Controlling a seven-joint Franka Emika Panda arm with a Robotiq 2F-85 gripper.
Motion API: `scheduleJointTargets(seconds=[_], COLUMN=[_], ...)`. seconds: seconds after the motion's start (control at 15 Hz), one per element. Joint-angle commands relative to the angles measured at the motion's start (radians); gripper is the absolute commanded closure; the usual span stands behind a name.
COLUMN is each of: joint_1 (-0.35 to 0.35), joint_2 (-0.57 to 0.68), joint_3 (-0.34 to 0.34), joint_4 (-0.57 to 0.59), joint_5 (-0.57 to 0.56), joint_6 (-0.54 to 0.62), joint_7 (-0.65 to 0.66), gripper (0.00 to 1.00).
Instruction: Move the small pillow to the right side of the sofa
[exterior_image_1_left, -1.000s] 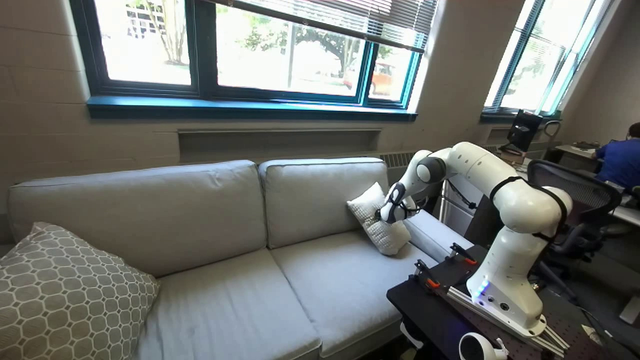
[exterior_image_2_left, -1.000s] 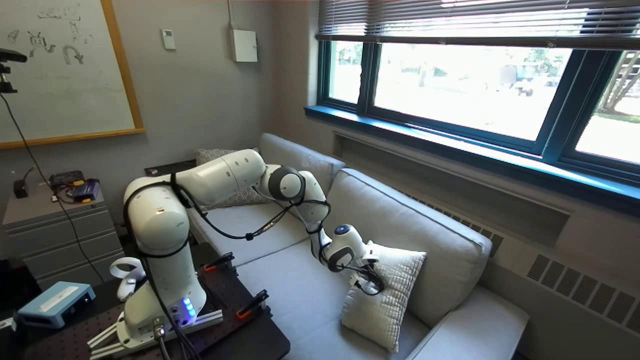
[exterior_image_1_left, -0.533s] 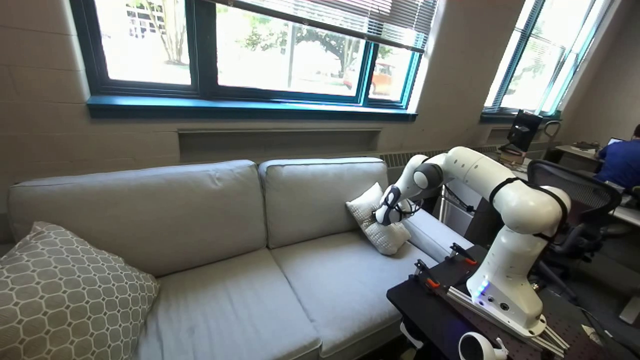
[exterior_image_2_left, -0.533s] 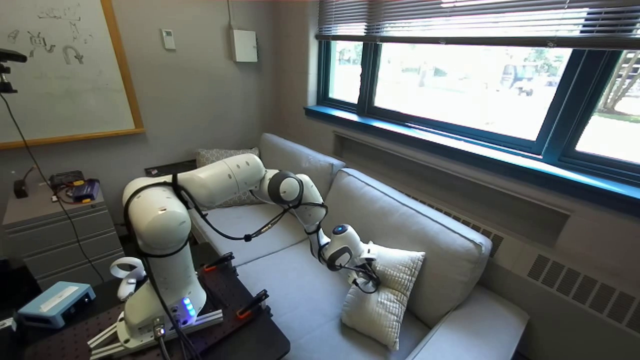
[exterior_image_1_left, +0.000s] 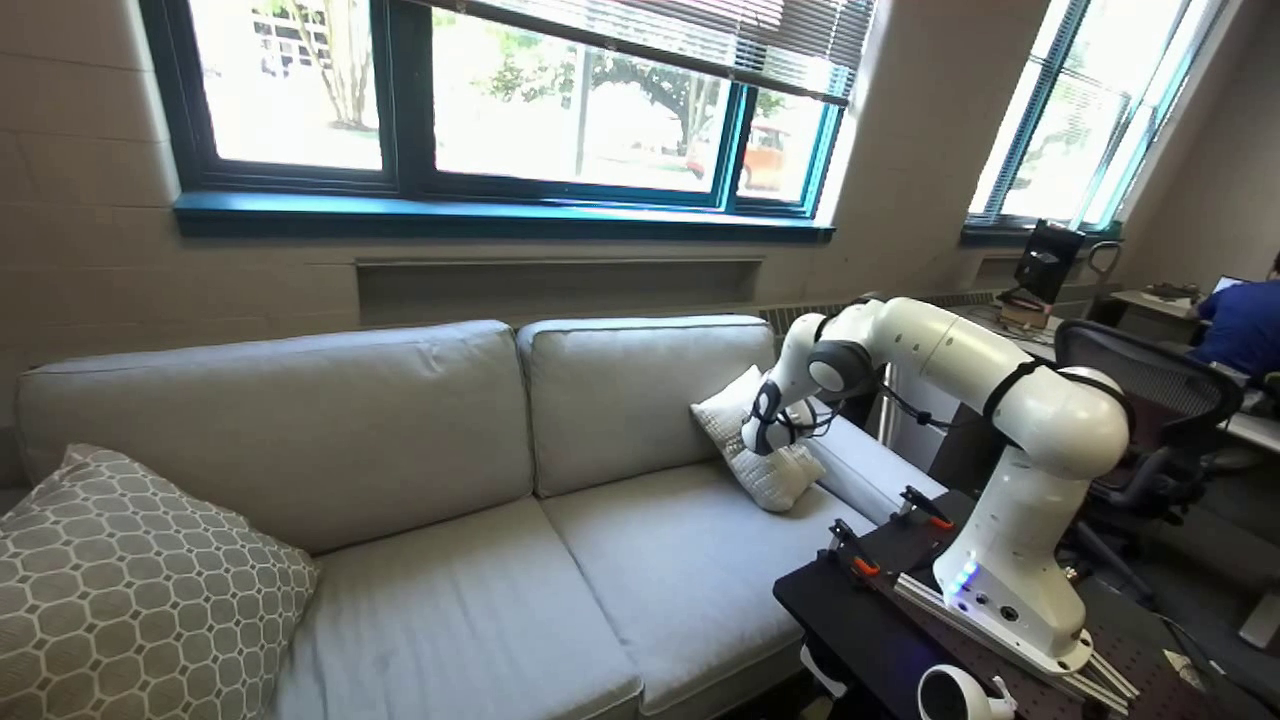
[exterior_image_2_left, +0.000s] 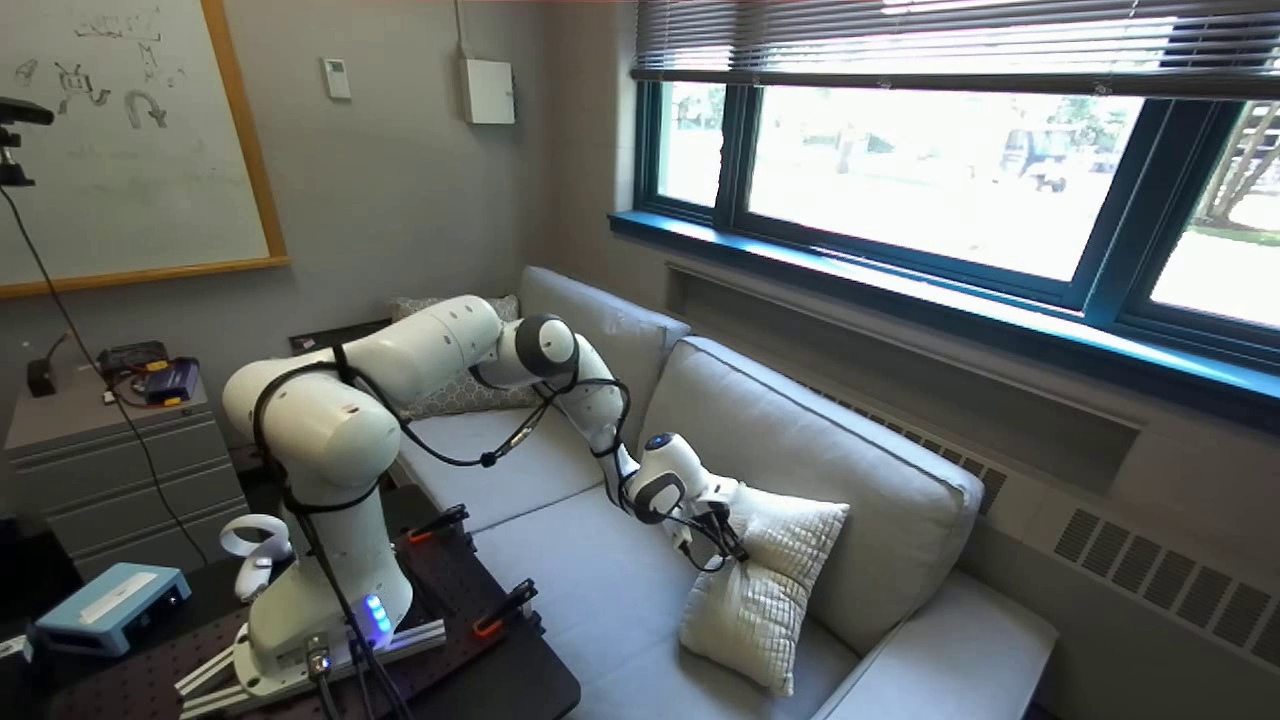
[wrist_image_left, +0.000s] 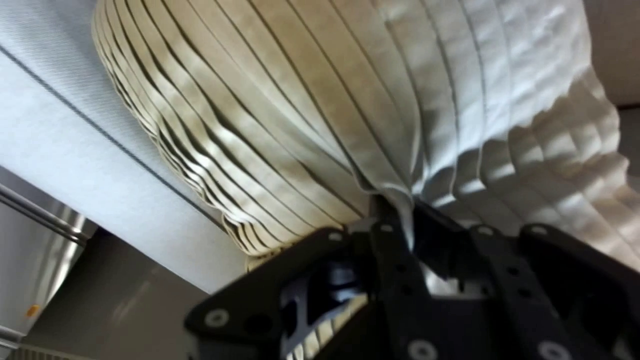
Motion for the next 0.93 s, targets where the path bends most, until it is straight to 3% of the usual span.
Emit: scheduleJointTargets(seconds=[0.0,0.33,0.53,0.73,0.87], joint_1=[0.234,0.596,0.823,0.964,1.014], joint_2=[-0.083,-0.079,-0.029,0.072,0.174], joint_3=[-0.131,-0.361,-0.504,-0.589,-0.598], joint_4=[-0.249,-0.528,-0.716,-0.835,-0.858], joint_5=[0.115,0.323,0.423,0.460,0.444], joint_6=[-0.012,-0.030,-0.104,-0.214,-0.311], joint_7=[0.130,0.291,0.335,0.406,0.481], gripper=[0.92,0.92,0.92,0.92,0.92])
